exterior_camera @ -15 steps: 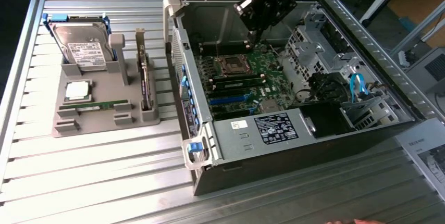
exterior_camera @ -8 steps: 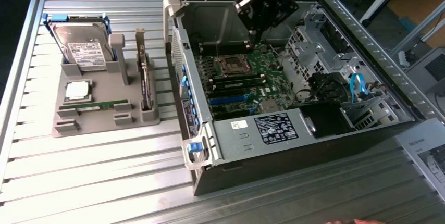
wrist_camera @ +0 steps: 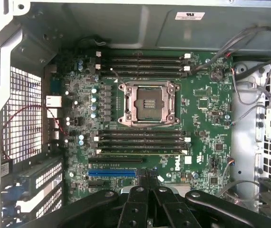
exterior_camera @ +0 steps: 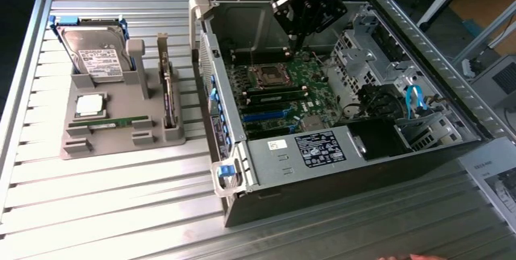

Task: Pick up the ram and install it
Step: 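Press down the ram until it locks into place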

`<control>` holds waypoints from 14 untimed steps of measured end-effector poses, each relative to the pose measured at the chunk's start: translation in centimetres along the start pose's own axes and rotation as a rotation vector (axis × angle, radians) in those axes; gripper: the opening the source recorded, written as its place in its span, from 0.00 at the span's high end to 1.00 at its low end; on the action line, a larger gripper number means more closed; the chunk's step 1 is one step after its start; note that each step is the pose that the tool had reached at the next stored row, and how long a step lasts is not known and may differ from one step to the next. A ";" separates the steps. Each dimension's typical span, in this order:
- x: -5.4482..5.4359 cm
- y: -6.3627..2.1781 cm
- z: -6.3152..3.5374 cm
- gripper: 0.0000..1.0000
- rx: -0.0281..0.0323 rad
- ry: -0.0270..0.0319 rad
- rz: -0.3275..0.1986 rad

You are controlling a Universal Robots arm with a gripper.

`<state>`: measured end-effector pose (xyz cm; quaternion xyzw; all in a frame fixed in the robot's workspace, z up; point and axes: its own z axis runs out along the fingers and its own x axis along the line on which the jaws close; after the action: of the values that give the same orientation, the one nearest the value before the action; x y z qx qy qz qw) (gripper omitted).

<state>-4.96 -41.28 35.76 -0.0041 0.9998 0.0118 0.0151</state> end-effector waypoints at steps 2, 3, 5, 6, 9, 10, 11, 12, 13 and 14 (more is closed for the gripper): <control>0.0 0.00 0.00 0.90 0.0000 0.0000 0.000; 0.0 0.00 0.00 0.90 0.0000 0.0006 0.000; 0.0 0.00 0.00 0.90 0.0000 0.0028 0.000; -0.1 0.00 0.01 0.90 -0.0001 0.0040 0.000; -0.1 0.00 0.01 0.90 -0.0001 0.0086 0.000; -0.2 0.00 0.00 0.90 -0.0001 0.0097 0.000; -0.2 0.00 0.01 0.90 -0.0002 0.0110 0.000; -0.2 0.00 0.01 0.90 -0.0002 0.0119 0.000; -0.2 0.00 0.01 0.90 -0.0002 0.0126 0.000; -0.3 0.00 0.01 0.90 -0.0002 0.0133 0.000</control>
<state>-4.70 -41.28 35.76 -0.0040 0.9999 0.0118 0.0085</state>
